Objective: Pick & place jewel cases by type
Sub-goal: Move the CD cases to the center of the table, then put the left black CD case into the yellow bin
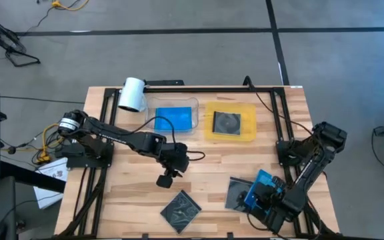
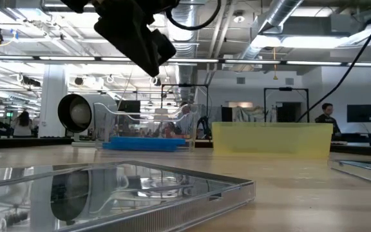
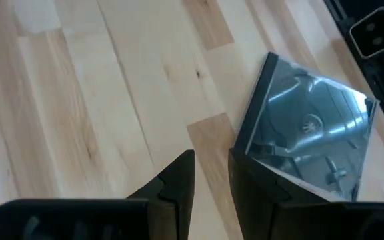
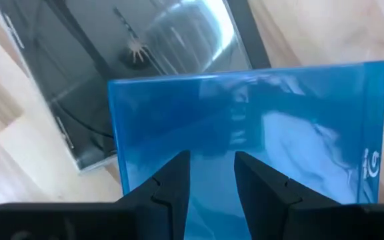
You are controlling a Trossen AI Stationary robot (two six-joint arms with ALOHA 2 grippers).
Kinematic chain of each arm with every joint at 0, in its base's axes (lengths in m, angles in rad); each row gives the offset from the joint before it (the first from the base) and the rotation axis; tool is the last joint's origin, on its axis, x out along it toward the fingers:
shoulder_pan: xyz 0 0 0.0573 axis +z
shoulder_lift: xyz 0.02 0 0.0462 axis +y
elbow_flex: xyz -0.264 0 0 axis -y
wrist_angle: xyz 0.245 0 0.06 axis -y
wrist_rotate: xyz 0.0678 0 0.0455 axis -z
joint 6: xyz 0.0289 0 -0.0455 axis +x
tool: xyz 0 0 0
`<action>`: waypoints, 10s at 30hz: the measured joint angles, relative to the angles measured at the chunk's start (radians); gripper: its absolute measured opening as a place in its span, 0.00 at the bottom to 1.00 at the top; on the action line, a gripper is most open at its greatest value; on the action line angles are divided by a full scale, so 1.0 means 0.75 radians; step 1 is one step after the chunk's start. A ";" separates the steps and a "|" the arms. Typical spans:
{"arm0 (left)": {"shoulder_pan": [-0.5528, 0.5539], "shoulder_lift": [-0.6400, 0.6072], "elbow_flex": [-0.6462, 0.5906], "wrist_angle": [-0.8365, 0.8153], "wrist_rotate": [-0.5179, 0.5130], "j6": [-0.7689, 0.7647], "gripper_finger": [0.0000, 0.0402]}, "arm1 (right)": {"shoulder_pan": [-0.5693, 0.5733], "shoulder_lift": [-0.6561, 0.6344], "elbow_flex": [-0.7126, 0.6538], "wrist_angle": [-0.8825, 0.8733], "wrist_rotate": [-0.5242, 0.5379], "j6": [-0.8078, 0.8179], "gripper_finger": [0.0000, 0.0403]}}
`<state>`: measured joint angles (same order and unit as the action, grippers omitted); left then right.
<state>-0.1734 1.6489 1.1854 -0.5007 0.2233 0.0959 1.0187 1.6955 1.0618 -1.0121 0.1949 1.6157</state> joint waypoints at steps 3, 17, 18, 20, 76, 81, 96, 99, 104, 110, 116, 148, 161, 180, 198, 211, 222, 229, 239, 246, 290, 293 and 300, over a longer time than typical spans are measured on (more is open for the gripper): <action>-0.008 -0.006 0.000 -0.004 -0.002 -0.013 0.21 | -0.004 0.031 0.000 0.002 -0.051 -0.001 0.28; -0.067 -0.033 0.000 -0.010 -0.040 -0.029 0.21 | -0.123 0.061 0.000 0.084 -0.040 -0.210 0.28; -0.073 -0.035 0.000 -0.007 -0.039 -0.031 0.21 | -0.140 0.061 0.000 0.090 -0.040 -0.238 0.28; -0.085 -0.038 0.001 -0.006 -0.040 -0.038 0.21 | -0.171 0.061 0.000 0.113 -0.029 -0.296 0.28; -0.214 -0.070 0.002 -0.036 -0.319 -0.068 0.21 | -0.113 -0.053 -0.181 0.331 -0.192 -0.126 0.28; -0.214 -0.070 0.002 -0.034 -0.319 -0.068 0.21 | -0.148 -0.056 -0.197 0.350 -0.151 -0.202 0.28; -0.214 -0.070 0.001 -0.055 -0.319 -0.076 0.21 | -0.539 -0.051 -0.202 0.562 -0.078 -0.888 0.28; -0.214 -0.070 0.001 -0.067 -0.319 -0.101 0.21 | -0.640 -0.049 -0.203 0.635 -0.077 -1.057 0.28; -0.215 -0.070 0.001 -0.094 -0.339 -0.128 0.21 | -0.792 -0.049 -0.203 0.713 -0.077 -1.257 0.28; -0.217 -0.070 0.001 -0.147 -0.352 -0.193 0.21 | -0.852 -0.060 -0.203 0.692 0.049 -1.332 0.28; -0.257 -0.070 0.001 -0.123 -0.309 -0.245 0.21 | -0.728 -0.138 -0.203 0.738 0.180 -1.400 0.28; -0.704 0.043 -0.387 0.660 -0.219 -0.744 0.21 | -0.653 -0.076 -0.201 1.297 0.195 -1.887 0.28; -0.704 0.207 -0.355 0.750 -0.092 -0.770 0.21 | -0.656 -0.077 -0.201 1.281 0.192 -1.887 0.28; -0.646 0.348 -0.345 0.793 -0.072 -0.793 0.21 | -0.655 -0.077 -0.201 1.264 0.122 -1.875 0.28; -0.408 0.350 -0.347 0.750 -0.239 -0.584 0.21 | -0.649 -0.077 -0.201 1.156 -0.037 -1.654 0.28; -0.318 0.351 -0.349 0.747 -0.250 -0.395 0.21 | -0.524 -0.077 -0.201 1.168 -0.121 -0.981 0.28; -0.329 0.351 -0.350 0.734 -0.258 -0.325 0.21 | -0.525 -0.049 -0.201 1.270 -0.102 -0.437 0.46; -0.329 0.349 -0.350 0.730 -0.249 -0.273 0.21 | -0.512 0.020 -0.203 1.305 -0.119 -0.158 0.56; -0.330 0.349 -0.352 0.747 -0.257 -0.303 0.21 | -0.498 0.144 -0.191 1.365 -0.147 -0.056 0.57; -0.330 0.349 -0.352 0.772 -0.261 -0.315 0.21 | -0.508 0.186 -0.194 1.341 -0.159 -0.001 0.56; -0.419 0.216 -0.370 0.635 -0.539 -0.347 0.21 | -0.533 0.213 -0.212 1.449 0.024 -0.061 0.54; -0.420 0.203 -0.370 0.646 -0.539 -0.360 0.21 | -0.532 0.212 -0.212 1.442 0.023 -0.061 0.54; -0.420 0.202 -0.368 0.732 -0.554 -0.359 0.21 | -0.531 0.212 -0.212 1.441 0.023 -0.070 0.54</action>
<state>-0.4885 1.8004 0.9096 0.0486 -0.1921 -0.1734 0.6205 1.8542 0.9031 0.0685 0.2125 1.5631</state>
